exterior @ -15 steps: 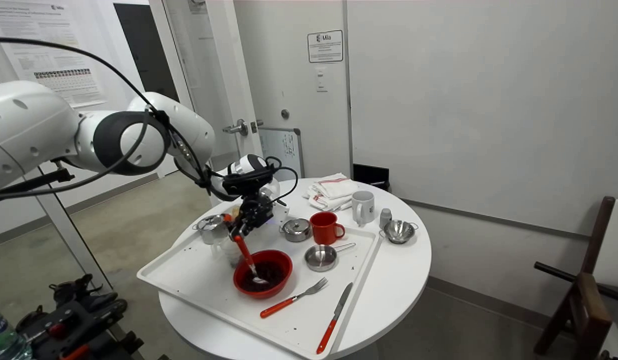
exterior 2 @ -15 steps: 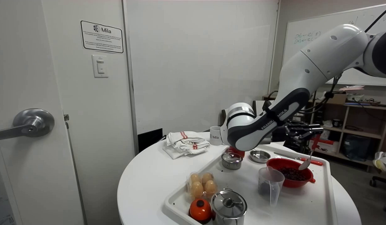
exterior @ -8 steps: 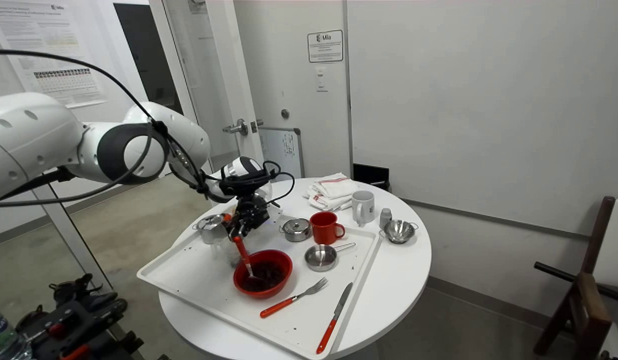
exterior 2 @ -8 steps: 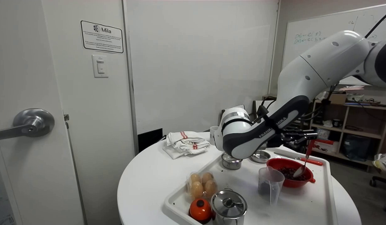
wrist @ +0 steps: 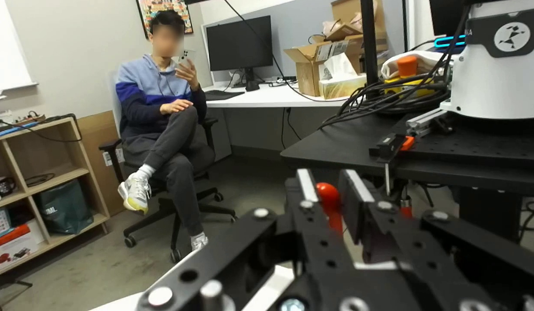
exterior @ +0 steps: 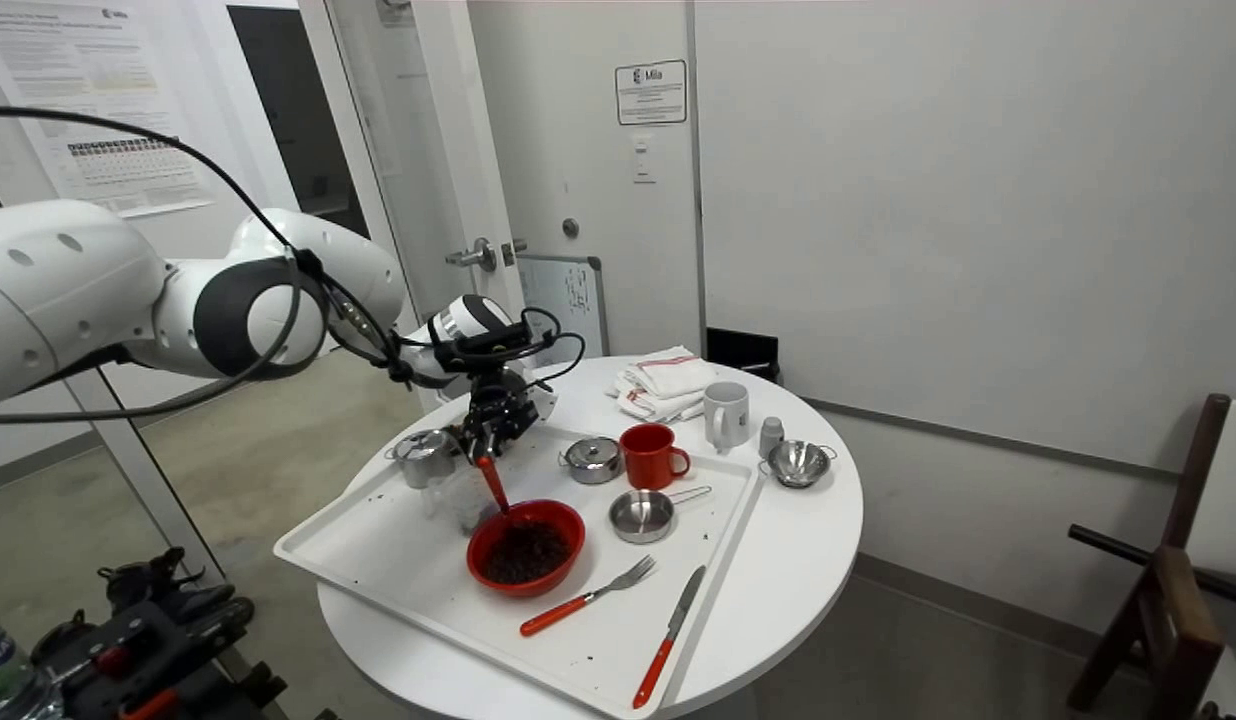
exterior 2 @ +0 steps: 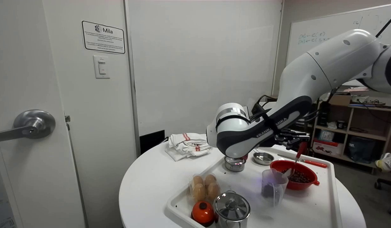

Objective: Use the spoon to mix the contents of the bowl and then put it back

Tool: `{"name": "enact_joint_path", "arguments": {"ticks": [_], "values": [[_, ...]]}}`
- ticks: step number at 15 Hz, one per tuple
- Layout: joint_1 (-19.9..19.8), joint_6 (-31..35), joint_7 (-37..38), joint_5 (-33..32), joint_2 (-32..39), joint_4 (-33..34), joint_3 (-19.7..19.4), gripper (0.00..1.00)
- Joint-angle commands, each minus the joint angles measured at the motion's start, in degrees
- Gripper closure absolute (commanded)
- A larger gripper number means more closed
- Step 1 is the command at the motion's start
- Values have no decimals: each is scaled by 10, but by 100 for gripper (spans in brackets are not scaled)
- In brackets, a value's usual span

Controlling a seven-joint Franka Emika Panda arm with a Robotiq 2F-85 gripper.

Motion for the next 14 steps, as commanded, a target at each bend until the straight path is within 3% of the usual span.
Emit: {"name": "enact_joint_path", "arguments": {"ticks": [1, 4, 5, 8, 13, 14], "values": [[-21, 6, -33, -7, 61, 99, -20, 91], [-53, 5, -19, 5, 89, 119, -36, 91], [-65, 24, 3, 22, 51, 53, -38, 91], [-83, 22, -6, 26, 59, 57, -45, 91], [-76, 10, -26, 42, 57, 77, -36, 91], [-74, 15, -26, 39, 39, 59, -19, 91]]}}
